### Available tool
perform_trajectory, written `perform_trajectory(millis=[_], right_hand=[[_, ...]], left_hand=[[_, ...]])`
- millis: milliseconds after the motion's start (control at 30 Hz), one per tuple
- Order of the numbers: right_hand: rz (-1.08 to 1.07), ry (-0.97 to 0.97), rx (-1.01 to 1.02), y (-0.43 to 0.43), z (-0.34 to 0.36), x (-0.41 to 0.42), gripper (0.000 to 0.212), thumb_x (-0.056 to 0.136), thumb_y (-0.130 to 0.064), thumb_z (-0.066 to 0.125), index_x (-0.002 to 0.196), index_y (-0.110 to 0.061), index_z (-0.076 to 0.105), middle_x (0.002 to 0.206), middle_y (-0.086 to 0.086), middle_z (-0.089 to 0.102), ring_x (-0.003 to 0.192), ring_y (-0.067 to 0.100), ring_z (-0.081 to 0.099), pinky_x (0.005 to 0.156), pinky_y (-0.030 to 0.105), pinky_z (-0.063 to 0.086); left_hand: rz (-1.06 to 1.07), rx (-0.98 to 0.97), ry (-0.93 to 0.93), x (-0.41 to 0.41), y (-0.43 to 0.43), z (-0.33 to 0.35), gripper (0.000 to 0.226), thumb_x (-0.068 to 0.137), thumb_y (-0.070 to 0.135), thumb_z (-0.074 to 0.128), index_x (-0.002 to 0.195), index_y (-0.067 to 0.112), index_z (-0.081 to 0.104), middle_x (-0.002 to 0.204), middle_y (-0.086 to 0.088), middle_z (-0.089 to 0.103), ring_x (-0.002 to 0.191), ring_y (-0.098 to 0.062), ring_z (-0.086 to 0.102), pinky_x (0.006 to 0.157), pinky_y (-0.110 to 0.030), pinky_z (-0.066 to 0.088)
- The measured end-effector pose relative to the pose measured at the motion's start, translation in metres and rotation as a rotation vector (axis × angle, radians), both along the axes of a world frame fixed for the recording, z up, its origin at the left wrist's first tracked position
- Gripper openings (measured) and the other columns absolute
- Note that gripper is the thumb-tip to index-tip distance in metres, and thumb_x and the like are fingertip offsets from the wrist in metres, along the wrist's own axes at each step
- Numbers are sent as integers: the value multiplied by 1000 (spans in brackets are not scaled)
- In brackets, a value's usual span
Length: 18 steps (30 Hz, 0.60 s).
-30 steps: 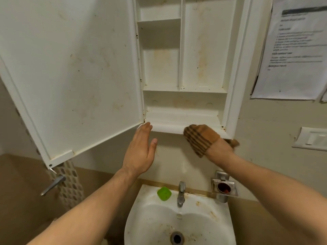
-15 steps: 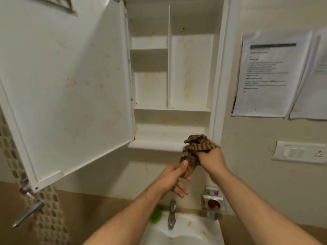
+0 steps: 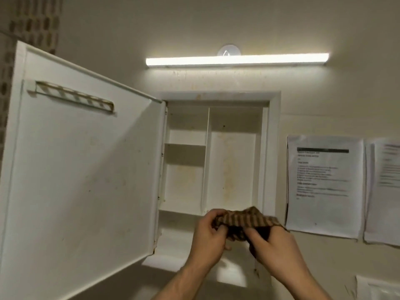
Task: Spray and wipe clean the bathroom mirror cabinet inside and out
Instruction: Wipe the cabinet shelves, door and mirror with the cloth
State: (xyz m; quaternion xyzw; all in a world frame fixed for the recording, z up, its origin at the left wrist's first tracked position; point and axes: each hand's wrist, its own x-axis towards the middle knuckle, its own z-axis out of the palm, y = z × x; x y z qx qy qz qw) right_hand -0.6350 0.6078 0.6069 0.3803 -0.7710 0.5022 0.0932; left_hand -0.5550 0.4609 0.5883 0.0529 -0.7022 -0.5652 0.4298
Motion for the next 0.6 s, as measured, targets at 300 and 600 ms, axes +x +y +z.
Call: perform_trajectory(millis=[300, 600], right_hand=[[265, 113, -496, -33, 95, 1, 35, 103, -6, 56, 104, -38, 72, 101, -14, 78, 104, -2, 70, 88, 12, 53], [-542, 962, 7, -88, 250, -31, 43, 101, -34, 45, 141, -19, 47, 150, 15, 40, 142, 36, 34, 125, 55, 18]], left_hand=[[94, -668, 93, -5, -14, 73, 47, 88, 36, 59, 133, 50, 51, 121, 26, 60, 105, -1, 63, 77, -19, 55], [781, -1150, -137, 13, -62, 152, 78, 94, 43, 44, 158, 30, 1, 168, -1, 8, 153, -18, 14, 122, -34, 16]])
